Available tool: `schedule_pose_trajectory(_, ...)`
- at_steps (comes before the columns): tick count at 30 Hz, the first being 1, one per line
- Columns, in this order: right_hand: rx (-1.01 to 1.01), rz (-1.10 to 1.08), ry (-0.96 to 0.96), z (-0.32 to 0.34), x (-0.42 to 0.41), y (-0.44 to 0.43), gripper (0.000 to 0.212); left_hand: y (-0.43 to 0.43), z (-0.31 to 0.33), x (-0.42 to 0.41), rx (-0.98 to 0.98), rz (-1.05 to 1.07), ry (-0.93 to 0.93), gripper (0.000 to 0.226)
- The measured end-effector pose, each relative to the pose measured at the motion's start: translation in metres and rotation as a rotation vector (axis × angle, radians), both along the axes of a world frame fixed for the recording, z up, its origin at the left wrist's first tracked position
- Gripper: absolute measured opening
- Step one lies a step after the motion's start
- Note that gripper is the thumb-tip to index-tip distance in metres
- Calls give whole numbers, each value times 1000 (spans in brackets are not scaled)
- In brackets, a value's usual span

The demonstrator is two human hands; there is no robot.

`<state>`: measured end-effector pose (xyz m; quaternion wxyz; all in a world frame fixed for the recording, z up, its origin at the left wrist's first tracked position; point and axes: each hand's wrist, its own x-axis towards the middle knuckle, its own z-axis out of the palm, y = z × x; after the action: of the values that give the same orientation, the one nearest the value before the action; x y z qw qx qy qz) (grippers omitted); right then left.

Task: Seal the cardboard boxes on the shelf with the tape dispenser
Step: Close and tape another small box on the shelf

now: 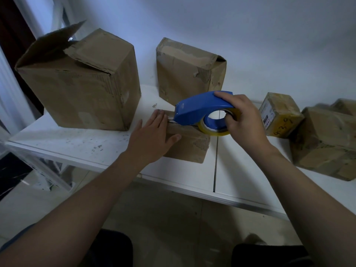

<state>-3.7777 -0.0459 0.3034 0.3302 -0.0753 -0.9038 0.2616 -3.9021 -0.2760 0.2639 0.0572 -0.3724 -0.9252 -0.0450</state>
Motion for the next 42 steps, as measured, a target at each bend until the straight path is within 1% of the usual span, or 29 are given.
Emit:
schedule_pose_trajectory(5,89,-7,-57,4,6,13,71,-1,5,1,-29,-12,-21,100)
schedule_pose_trajectory(18,220,37,-109,10,19,28,70,5,-1,4,-6,-21,-18,94)
schedule_pose_trajectory(23,214,25,-100,8,20,26,69,6,-2,6,-27,-16,10,96)
schedule_pose_trajectory(26,166,-1,-92,4,18,24,70,10,1,7,-83,-5,42,96)
schedule_pose_trajectory(31,147,-15,-108,1,14,23,72,19,2,12,-152,6,75,97)
schedule_pose_trajectory(35,156,-14,-124,1,11,26,74,25,2,14,-150,-38,112,104)
schedule_pose_trajectory(42,134,19,-67,0,11,29,73,26,0,15,-110,-5,52,110)
